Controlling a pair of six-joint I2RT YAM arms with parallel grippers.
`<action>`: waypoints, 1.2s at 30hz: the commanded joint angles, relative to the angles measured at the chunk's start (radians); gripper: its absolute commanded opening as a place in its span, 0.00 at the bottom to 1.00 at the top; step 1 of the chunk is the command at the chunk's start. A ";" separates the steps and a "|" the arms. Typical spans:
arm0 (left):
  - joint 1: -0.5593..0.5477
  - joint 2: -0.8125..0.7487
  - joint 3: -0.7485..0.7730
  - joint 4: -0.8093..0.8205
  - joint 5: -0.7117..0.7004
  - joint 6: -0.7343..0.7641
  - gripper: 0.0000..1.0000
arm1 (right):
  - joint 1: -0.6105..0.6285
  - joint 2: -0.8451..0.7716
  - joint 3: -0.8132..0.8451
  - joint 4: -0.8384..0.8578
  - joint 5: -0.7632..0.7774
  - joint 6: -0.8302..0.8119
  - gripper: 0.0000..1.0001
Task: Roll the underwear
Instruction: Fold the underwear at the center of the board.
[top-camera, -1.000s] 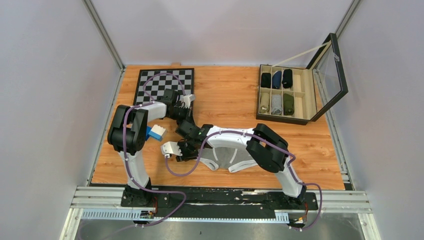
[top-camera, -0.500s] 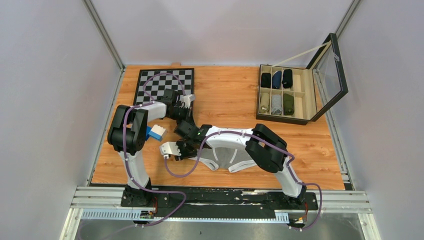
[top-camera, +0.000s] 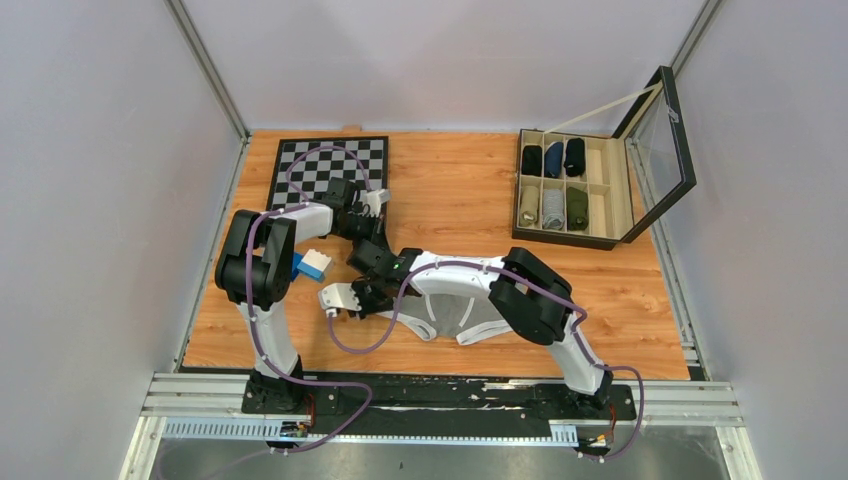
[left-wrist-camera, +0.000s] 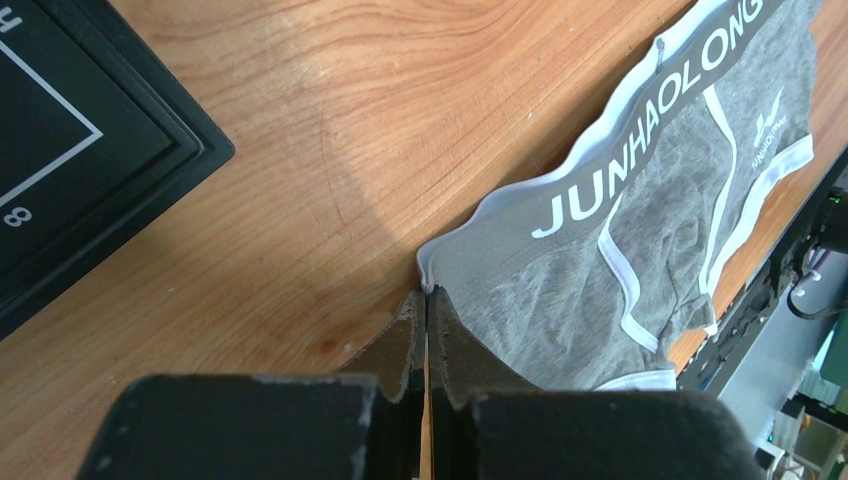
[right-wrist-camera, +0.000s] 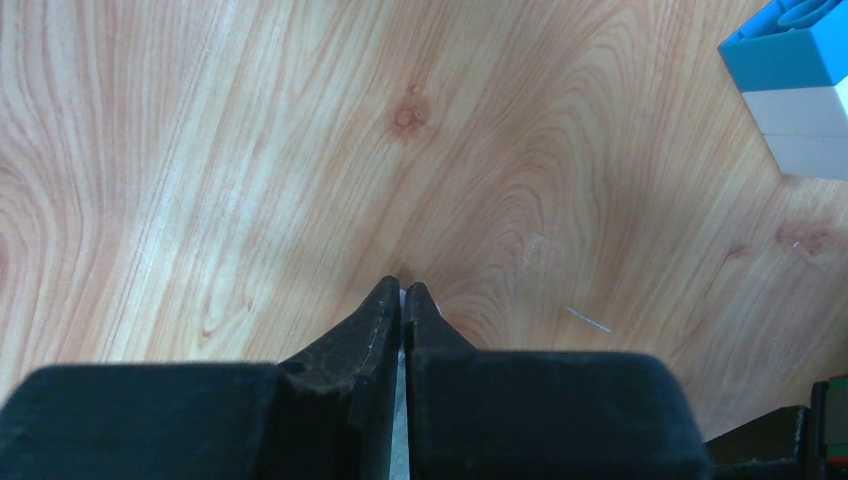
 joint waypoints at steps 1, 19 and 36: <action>0.010 -0.014 0.040 -0.051 -0.012 0.041 0.00 | -0.002 0.023 0.030 -0.088 -0.070 0.007 0.02; 0.067 -0.249 0.096 -0.186 -0.014 0.071 0.00 | 0.042 -0.048 0.218 -0.083 -0.268 0.101 0.00; -0.040 -0.136 0.253 -0.077 0.068 -0.315 0.00 | -0.057 -0.263 0.083 -0.146 -0.382 0.174 0.00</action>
